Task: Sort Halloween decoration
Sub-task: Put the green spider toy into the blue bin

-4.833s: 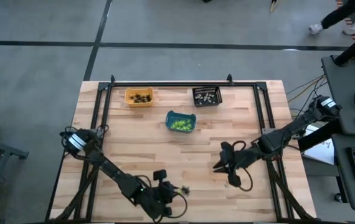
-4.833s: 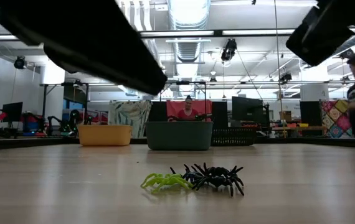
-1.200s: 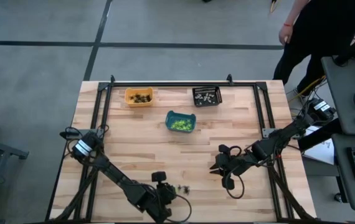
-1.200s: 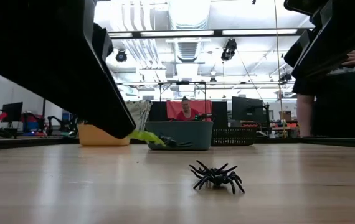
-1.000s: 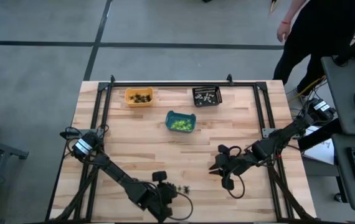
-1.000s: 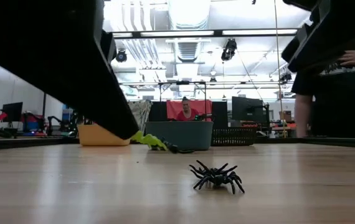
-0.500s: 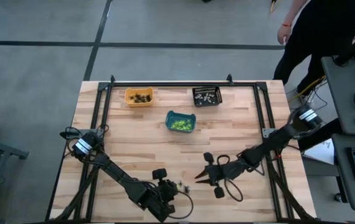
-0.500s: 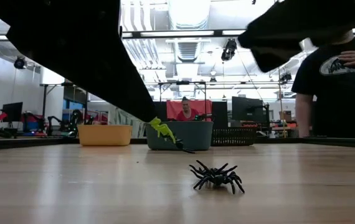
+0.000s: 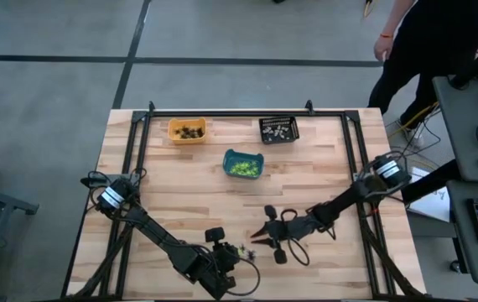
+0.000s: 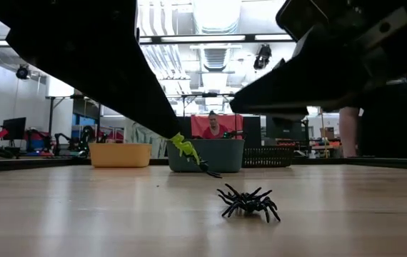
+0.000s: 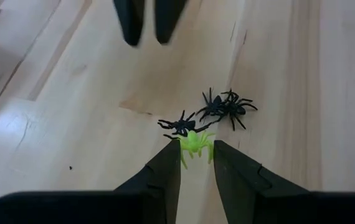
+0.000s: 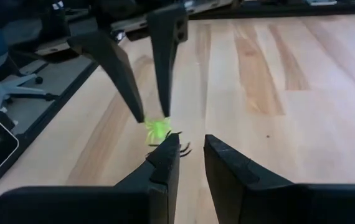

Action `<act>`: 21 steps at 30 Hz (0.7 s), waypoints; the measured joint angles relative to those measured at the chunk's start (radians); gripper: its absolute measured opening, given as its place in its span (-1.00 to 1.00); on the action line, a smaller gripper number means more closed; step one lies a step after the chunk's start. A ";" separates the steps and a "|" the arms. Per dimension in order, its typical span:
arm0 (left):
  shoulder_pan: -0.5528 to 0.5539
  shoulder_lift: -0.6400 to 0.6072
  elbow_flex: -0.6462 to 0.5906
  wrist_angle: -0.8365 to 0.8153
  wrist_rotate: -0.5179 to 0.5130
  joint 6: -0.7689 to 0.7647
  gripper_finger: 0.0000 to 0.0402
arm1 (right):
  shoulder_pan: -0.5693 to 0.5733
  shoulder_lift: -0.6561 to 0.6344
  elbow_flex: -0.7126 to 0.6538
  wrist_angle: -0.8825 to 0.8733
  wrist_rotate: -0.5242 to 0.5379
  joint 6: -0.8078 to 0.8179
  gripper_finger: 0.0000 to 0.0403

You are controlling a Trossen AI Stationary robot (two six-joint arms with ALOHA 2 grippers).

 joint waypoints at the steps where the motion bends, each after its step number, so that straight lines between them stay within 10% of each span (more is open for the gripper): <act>1: 0.000 0.000 0.000 0.000 -0.005 0.000 -0.62 | 0.001 0.015 0.001 0.015 0.000 0.000 -0.67; 21: 0.001 0.000 0.000 0.000 -0.008 0.000 -0.62 | -0.004 0.202 0.166 0.001 -0.026 0.016 -0.67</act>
